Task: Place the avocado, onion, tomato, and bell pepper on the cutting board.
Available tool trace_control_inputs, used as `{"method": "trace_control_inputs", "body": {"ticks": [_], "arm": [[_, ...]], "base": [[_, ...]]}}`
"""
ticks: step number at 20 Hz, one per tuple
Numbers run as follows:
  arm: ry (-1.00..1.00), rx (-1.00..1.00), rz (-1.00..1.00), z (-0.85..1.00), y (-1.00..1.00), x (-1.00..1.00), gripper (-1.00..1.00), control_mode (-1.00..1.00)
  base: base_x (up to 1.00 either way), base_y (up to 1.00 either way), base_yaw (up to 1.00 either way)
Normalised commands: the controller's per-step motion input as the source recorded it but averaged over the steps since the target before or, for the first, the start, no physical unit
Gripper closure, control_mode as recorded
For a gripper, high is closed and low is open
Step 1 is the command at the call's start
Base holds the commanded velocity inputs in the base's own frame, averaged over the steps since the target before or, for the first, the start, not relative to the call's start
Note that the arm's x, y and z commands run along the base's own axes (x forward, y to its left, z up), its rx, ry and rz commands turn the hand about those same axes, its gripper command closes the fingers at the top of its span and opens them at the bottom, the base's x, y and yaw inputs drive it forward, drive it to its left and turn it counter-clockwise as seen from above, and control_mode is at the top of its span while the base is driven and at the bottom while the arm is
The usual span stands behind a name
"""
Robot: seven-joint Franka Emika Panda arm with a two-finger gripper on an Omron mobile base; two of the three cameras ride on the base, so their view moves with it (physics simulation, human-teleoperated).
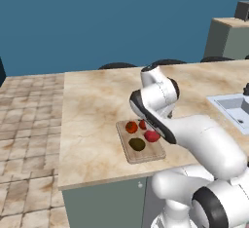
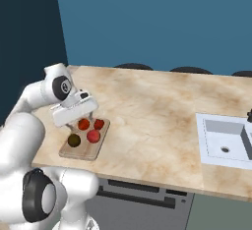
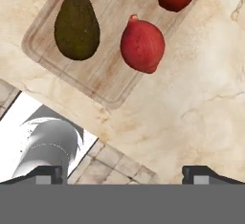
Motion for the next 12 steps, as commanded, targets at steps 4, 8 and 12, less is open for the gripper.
{"method": "trace_control_inputs", "body": {"ticks": [4,8,12], "arm": [[-0.23,-0.07,0.00,0.53,0.00,-0.47,-1.00,-1.00],[-0.26,-0.07,0.00,0.46,0.00,-0.49,-1.00,-1.00],[-0.28,-0.09,0.00,0.41,0.00,-0.47,-1.00,-1.00]], "base": [[0.00,0.00,0.00],[0.00,0.00,0.00],[0.00,0.00,0.00]]}}
